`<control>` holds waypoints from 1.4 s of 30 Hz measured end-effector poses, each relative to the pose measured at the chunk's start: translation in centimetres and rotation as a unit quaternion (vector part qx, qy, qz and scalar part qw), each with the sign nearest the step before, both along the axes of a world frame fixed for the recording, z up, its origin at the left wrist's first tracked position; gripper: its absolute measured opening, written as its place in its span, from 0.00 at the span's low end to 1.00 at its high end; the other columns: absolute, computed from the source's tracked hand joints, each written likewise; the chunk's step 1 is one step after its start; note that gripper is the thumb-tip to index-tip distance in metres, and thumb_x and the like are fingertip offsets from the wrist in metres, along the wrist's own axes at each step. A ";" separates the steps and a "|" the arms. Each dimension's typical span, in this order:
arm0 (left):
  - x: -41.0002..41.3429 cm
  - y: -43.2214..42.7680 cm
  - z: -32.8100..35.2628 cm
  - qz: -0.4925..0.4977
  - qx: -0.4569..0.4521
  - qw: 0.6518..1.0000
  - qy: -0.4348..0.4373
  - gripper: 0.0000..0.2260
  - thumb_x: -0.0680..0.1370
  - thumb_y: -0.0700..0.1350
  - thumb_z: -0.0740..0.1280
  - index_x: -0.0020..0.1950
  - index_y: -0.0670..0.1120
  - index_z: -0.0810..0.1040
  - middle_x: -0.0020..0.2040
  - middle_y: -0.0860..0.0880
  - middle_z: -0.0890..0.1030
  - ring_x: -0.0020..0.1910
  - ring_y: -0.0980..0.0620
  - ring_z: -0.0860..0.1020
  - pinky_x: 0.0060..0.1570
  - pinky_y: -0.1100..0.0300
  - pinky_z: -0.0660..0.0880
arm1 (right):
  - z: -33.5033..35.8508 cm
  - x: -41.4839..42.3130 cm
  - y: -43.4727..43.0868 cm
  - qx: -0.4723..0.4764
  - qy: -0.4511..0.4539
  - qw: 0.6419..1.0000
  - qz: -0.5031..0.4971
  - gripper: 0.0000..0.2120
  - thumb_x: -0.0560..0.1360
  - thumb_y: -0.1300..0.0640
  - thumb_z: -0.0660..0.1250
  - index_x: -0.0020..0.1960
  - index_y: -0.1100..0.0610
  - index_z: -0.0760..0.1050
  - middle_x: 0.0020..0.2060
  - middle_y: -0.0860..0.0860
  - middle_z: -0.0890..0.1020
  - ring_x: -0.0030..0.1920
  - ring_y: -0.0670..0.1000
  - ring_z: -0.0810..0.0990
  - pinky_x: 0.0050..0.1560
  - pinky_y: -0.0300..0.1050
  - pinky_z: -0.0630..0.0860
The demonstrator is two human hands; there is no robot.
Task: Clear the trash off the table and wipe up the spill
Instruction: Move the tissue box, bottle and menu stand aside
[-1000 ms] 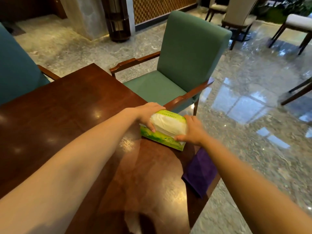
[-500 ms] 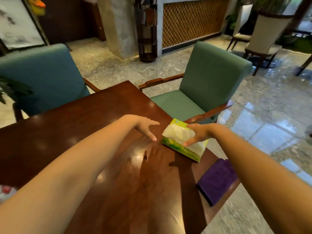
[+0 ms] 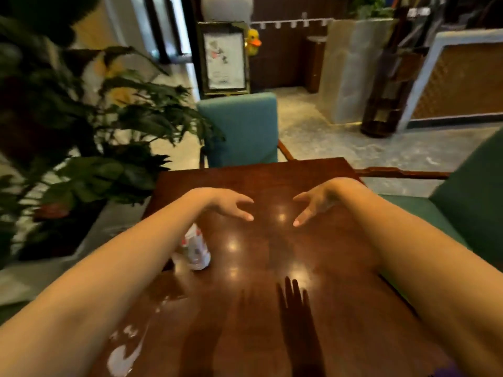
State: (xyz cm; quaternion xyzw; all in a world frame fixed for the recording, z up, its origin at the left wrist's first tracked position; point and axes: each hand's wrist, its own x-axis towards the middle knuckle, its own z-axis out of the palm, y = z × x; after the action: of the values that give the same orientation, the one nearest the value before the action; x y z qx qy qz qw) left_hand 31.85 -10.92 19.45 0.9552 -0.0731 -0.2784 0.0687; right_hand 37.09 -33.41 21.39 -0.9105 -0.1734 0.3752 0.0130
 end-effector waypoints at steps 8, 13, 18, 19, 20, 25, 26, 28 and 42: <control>-8.0 15.5 0.0 0.175 -0.002 0.983 -0.059 0.35 0.76 0.58 0.63 0.77 0.48 0.52 0.78 0.47 0.53 0.77 0.50 0.52 0.74 0.56 0.51 | -2.2 -1.1 13.6 0.069 -0.009 0.992 0.106 0.50 0.66 0.38 0.72 0.77 0.47 0.45 0.78 0.50 0.51 0.77 0.56 0.52 0.75 0.57 0.55; -11.4 21.7 -4.3 0.242 0.001 0.969 -0.056 0.38 0.75 0.57 0.65 0.77 0.48 0.48 0.78 0.48 0.49 0.77 0.48 0.46 0.75 0.52 0.49 | -4.6 -2.1 19.0 0.095 -0.010 0.985 0.144 0.48 0.69 0.42 0.71 0.77 0.52 0.45 0.77 0.51 0.52 0.77 0.54 0.53 0.75 0.51 0.55; -12.1 25.0 -7.6 0.240 -0.037 0.961 -0.129 0.34 0.73 0.53 0.70 0.74 0.48 0.59 0.75 0.47 0.62 0.75 0.47 0.59 0.72 0.53 0.58 | -7.9 -2.6 21.5 0.152 0.010 0.977 0.148 0.45 0.70 0.49 0.73 0.76 0.57 0.48 0.77 0.53 0.55 0.76 0.53 0.55 0.74 0.48 0.55; -11.9 25.3 -8.0 0.235 -0.046 0.958 -0.158 0.31 0.72 0.52 0.71 0.72 0.48 0.64 0.72 0.47 0.68 0.71 0.47 0.65 0.69 0.54 0.63 | -8.4 -2.8 21.8 0.174 0.022 0.974 0.141 0.43 0.70 0.52 0.73 0.76 0.57 0.51 0.76 0.53 0.58 0.75 0.53 0.58 0.73 0.46 0.57; -11.7 25.6 -8.3 0.233 -0.054 0.953 -0.184 0.27 0.72 0.50 0.71 0.69 0.47 0.69 0.68 0.47 0.73 0.67 0.47 0.71 0.65 0.54 0.67 | -9.0 -3.0 22.1 0.196 0.034 0.971 0.133 0.40 0.70 0.55 0.73 0.75 0.57 0.54 0.74 0.53 0.62 0.74 0.53 0.61 0.71 0.45 0.59; -11.0 27.0 -9.5 0.220 -0.104 0.946 -0.214 0.09 0.75 0.45 0.68 0.54 0.46 0.79 0.52 0.48 0.82 0.53 0.48 0.79 0.50 0.58 0.72 | -11.9 -2.9 23.5 0.255 0.046 0.960 0.102 0.32 0.67 0.60 0.76 0.68 0.56 0.67 0.65 0.54 0.75 0.66 0.54 0.73 0.66 0.45 0.67; -10.9 27.1 -9.6 0.214 -0.107 0.948 -0.211 0.07 0.76 0.44 0.67 0.53 0.46 0.79 0.50 0.48 0.81 0.51 0.49 0.78 0.48 0.59 0.70 | -12.3 -2.8 23.7 0.262 0.046 0.959 0.095 0.31 0.67 0.60 0.76 0.67 0.56 0.68 0.64 0.54 0.76 0.65 0.54 0.74 0.67 0.47 0.68; -10.7 27.1 -9.6 0.205 -0.113 0.950 -0.208 0.05 0.76 0.43 0.66 0.51 0.45 0.79 0.47 0.49 0.81 0.49 0.50 0.77 0.46 0.59 0.69 | -12.8 -2.8 24.0 0.280 0.054 0.955 0.079 0.30 0.66 0.61 0.76 0.65 0.57 0.69 0.62 0.54 0.77 0.63 0.54 0.75 0.68 0.51 0.69; -7.5 26.0 -7.5 0.128 -0.082 0.971 -0.187 0.05 0.75 0.45 0.68 0.47 0.46 0.81 0.41 0.50 0.80 0.44 0.50 0.78 0.44 0.56 0.72 | -12.8 -3.7 21.8 0.336 0.007 0.942 -0.027 0.25 0.66 0.63 0.76 0.61 0.57 0.74 0.55 0.53 0.80 0.53 0.50 0.78 0.56 0.41 0.71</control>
State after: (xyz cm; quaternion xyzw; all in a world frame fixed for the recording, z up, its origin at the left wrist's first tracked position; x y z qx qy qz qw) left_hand 24.38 15.13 11.94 0.9828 0.0153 -0.0770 0.1671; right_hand 33.39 -11.65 8.60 -0.8549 -0.2646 0.3013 0.3292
